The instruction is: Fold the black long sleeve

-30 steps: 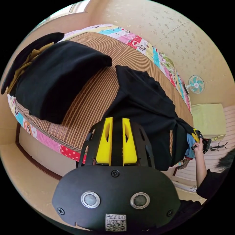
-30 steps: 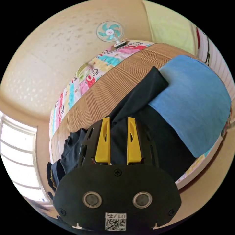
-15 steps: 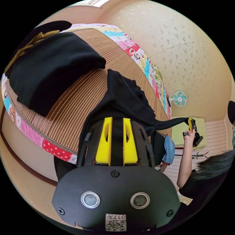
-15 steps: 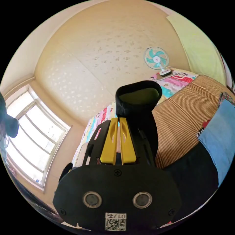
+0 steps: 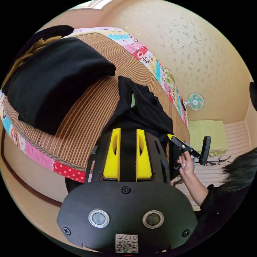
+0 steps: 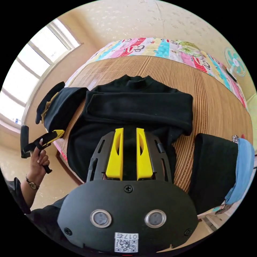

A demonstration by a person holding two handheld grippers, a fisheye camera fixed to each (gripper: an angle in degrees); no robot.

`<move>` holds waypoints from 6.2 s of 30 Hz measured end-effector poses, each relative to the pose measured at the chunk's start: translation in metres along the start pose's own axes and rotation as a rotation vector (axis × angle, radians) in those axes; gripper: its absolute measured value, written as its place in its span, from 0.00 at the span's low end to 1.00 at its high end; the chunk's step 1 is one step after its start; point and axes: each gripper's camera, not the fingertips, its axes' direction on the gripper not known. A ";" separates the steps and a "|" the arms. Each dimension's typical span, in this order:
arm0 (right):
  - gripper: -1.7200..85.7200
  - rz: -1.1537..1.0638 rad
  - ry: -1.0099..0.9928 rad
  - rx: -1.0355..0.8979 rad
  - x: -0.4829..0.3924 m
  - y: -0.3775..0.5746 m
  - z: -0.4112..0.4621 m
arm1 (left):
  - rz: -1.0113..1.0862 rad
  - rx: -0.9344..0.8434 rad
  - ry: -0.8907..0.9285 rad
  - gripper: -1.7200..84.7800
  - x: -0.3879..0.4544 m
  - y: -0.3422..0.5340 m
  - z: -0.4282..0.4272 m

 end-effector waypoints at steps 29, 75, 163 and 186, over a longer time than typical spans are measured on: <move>0.16 0.151 -0.006 -0.348 0.085 0.105 0.023 | 0.002 -0.374 -0.011 0.18 -0.033 0.018 -0.020; 0.03 0.288 -0.637 -0.048 0.202 -0.088 -0.058 | -0.487 0.067 0.550 0.17 -0.130 -0.113 -0.184; 0.21 0.573 -1.703 0.361 0.208 -0.041 -0.168 | 0.041 -0.397 0.977 0.07 0.099 -0.132 -0.007; 0.12 0.428 -0.433 -0.702 0.080 -0.035 -0.010 | -0.019 -0.120 -0.118 0.08 0.083 -0.048 -0.024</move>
